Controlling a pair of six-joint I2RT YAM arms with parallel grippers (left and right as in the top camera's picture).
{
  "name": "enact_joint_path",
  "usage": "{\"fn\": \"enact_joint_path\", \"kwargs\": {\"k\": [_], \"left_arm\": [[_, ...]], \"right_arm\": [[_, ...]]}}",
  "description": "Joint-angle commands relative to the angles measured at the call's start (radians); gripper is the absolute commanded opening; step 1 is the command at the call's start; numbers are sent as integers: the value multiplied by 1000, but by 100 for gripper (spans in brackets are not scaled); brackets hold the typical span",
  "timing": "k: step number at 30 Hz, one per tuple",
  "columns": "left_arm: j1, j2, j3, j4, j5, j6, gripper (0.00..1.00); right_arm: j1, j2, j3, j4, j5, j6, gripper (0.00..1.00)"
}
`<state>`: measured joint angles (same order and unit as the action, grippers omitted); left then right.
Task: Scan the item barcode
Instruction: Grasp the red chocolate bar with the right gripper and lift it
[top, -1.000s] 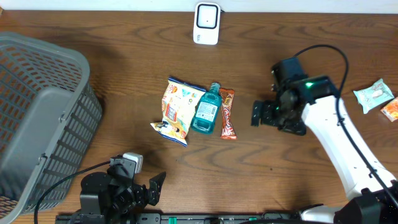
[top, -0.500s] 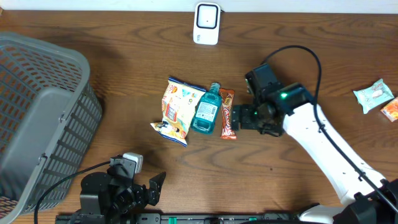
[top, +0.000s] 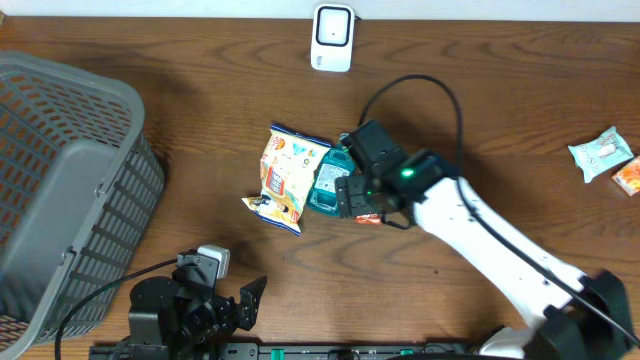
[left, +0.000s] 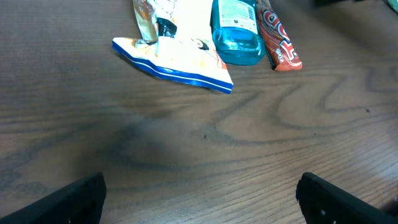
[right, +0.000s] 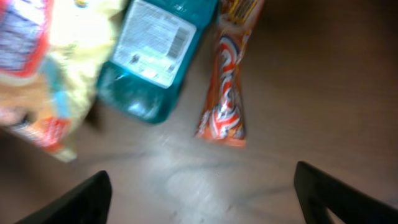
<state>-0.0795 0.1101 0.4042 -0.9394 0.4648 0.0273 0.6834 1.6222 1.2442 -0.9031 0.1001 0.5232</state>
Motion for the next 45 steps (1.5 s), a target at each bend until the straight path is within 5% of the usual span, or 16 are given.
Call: {"fn": "enact_joint_path", "kwargs": {"k": [1,10,18,26,35,45], "left_arm": [[2,-4,9,-3,-5,10,98],[2,-4,9,-2,-5,10,98],[2,-4,9,-3,-5,10,98],[2,-4,9,-3,-5,10,98],[2,-4,9,-3,-5,10,98],[2,-4,9,-3,-5,10,98]], "right_arm": [[19,103,-5,15,224,47,80],[9,298,-5,190,261,43,75],[9,396,-5,235,261,36,59],[-6,459,-4,229,214,-31,1],[-117,399,11,165,-195,-188,1],[-372,195,11,40,-909,-576,1]]}}
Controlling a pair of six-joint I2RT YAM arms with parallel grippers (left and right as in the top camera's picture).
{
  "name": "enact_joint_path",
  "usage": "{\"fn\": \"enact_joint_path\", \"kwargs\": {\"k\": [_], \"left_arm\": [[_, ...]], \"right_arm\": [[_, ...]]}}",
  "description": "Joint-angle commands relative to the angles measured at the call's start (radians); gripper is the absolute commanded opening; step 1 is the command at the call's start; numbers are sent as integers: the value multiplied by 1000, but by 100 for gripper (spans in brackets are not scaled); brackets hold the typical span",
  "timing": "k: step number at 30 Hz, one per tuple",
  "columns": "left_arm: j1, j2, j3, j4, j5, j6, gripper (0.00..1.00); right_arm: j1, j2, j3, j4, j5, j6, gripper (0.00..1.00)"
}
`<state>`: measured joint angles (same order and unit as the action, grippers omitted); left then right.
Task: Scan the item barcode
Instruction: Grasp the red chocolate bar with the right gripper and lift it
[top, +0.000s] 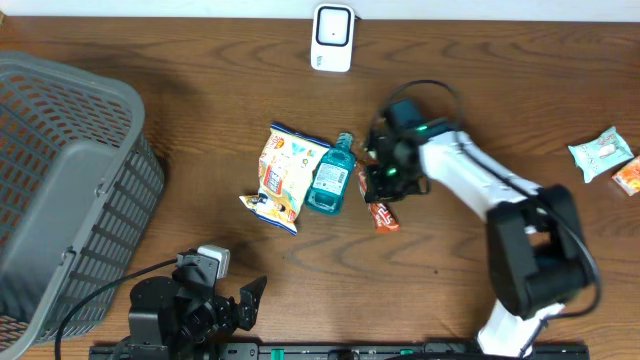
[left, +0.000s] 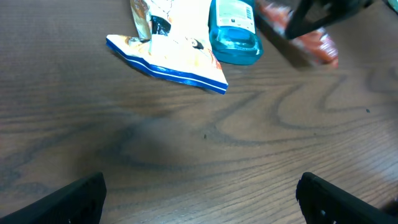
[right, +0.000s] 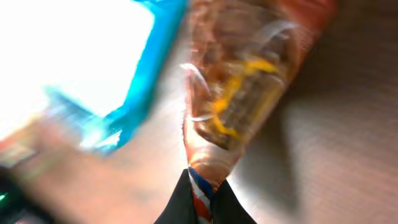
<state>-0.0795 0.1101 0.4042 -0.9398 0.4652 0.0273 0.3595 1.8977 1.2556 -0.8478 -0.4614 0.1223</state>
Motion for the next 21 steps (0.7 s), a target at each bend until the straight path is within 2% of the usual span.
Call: {"fn": "enact_joint_path", "kwargs": {"k": [1,6,13,21], "left_arm": [[2,-4,9,-2,-5,10,98],[2,-4,9,-2,-5,10,98],[2,-4,9,-2,-5,10,98],[2,-4,9,-2,-5,10,98]], "right_arm": [[-68,-93,0,-30,-417,-211,1],[-127,-124,0,-114,-759,-414,1],[-127,-124,0,-226,-1094,-734,1],[-120,-125,0,-212,-1101,-807,1]]}}
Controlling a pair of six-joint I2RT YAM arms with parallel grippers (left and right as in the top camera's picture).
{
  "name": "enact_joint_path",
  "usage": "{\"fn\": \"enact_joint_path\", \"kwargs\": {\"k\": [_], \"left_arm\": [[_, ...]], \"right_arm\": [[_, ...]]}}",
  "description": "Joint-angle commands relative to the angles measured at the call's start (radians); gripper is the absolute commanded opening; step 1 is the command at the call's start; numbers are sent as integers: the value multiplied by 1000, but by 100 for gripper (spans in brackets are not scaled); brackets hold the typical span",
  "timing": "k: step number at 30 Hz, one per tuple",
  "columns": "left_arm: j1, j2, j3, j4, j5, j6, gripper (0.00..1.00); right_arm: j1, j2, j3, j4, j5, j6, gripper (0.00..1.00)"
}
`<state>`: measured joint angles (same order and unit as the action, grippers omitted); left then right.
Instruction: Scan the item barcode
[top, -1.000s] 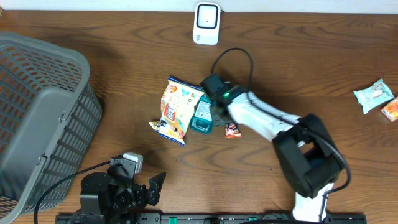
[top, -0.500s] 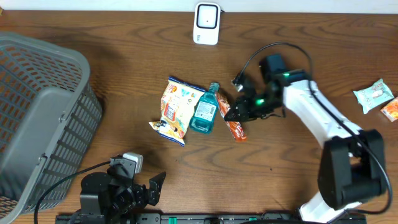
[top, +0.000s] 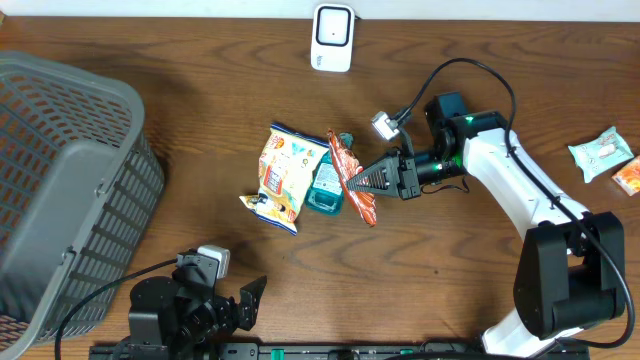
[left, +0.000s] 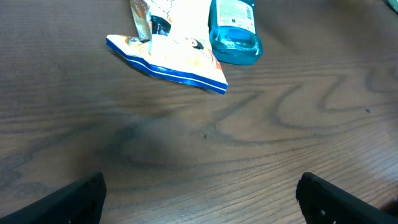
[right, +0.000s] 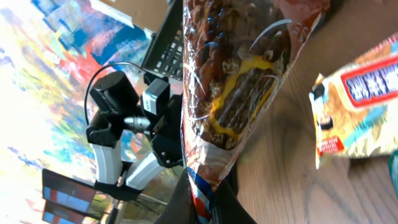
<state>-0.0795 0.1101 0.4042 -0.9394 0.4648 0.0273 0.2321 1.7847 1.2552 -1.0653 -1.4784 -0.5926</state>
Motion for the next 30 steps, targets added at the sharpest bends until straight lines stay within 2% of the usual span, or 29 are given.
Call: {"fn": "enact_joint_path", "kwargs": {"k": [1,6,14,30], "left_arm": [[2,-4,9,-3,-5,10,98],[2,-4,9,-3,-5,10,98],[2,-4,9,-3,-5,10,98],[2,-4,9,-3,-5,10,98]], "right_arm": [[7,-12,0,7,-84,-109,1],[10,-12,0,13,-84,-164,1],[31,-12,0,52,-84,-164,1],[82,-12,1,247,-84,-164,1]]}}
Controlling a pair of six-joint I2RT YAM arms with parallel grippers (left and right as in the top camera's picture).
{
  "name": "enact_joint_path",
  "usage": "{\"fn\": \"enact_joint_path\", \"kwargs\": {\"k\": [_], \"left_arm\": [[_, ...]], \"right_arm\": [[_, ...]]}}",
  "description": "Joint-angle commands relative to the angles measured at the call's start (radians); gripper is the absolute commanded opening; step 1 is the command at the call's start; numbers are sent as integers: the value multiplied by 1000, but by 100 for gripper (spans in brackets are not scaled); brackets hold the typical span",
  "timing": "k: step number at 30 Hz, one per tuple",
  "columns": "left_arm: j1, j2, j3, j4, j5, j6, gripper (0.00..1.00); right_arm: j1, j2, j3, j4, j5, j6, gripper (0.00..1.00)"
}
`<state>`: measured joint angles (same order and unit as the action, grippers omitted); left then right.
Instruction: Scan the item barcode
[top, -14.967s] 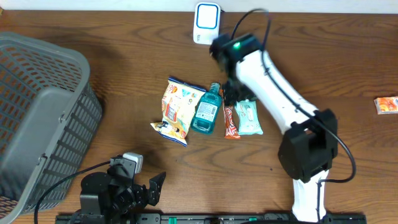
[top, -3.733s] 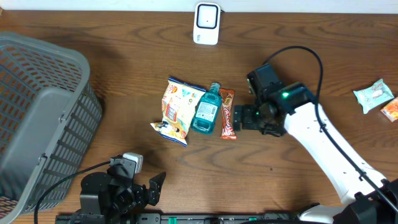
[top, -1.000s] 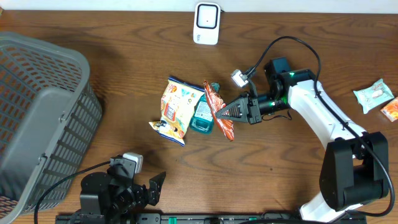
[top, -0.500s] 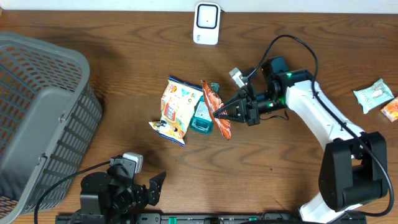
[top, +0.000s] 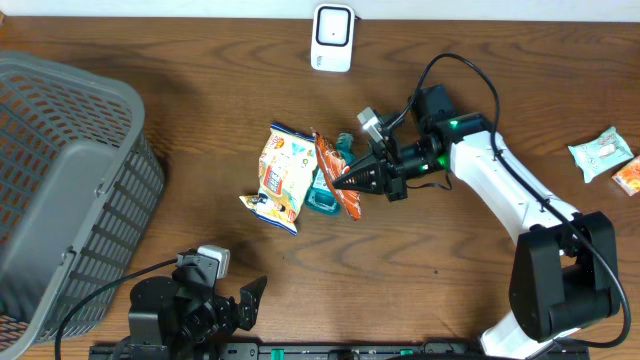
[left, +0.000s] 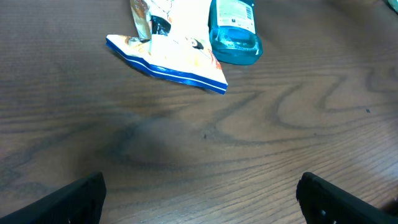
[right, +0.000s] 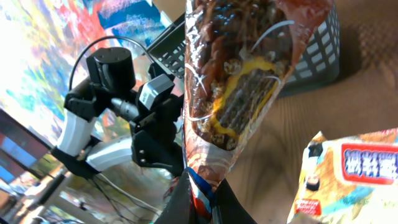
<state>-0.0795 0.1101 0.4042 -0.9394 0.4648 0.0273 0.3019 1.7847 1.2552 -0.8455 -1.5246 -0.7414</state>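
Observation:
My right gripper (top: 345, 182) is shut on one end of a long orange-red snack packet (top: 333, 175), held off the table and pointing left over the teal bottle (top: 327, 178). In the right wrist view the packet (right: 233, 81) stands up from the jaws, see-through with brown pieces inside. A yellow chip bag (top: 283, 176) lies left of the bottle; both also show in the left wrist view, chip bag (left: 174, 46) and bottle (left: 235, 31). The white barcode scanner (top: 331, 37) stands at the far edge. My left gripper (left: 202, 199) rests open low near the front, nothing between its fingers.
A grey mesh basket (top: 65, 180) fills the left side of the table. Two small packets, one pale green (top: 597, 152) and one orange (top: 628, 176), lie at the far right edge. A black cable (top: 450, 75) loops above the right arm.
My right gripper with the snack packet has shifted a little to the left and farther back, the packet now lying over the bottle toward the chip bag. The left arm has not moved.
My right gripper was open over the bottle and the packet lying on the table. Then it was shut on the packet's end. Then the packet was off the table, held sideways by the bottle, and now it sits slightly farther left.

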Motion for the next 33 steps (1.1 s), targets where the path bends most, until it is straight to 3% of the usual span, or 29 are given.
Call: {"fn": "enact_joint_path", "kwargs": {"k": [1,7,9,15,21,23,33], "left_arm": [[2,-4,9,-3,-5,10,98],[2,-4,9,-3,-5,10,98],[2,-4,9,-3,-5,10,98],[2,-4,9,-3,-5,10,98],[2,-4,9,-3,-5,10,98],[2,-4,9,-3,-5,10,98],[2,-4,9,-3,-5,10,98]], "right_arm": [[15,-12,1,40,-38,-15,1],[42,-12,1,173,-38,-14,1],[47,-12,1,230,-37,46,1],[45,-12,1,421,-37,646,2],[37,-12,0,430,-30,1265,1],[37,-12,0,422,-30,1412,2],[37,-12,0,422,-31,1880,2]]}}
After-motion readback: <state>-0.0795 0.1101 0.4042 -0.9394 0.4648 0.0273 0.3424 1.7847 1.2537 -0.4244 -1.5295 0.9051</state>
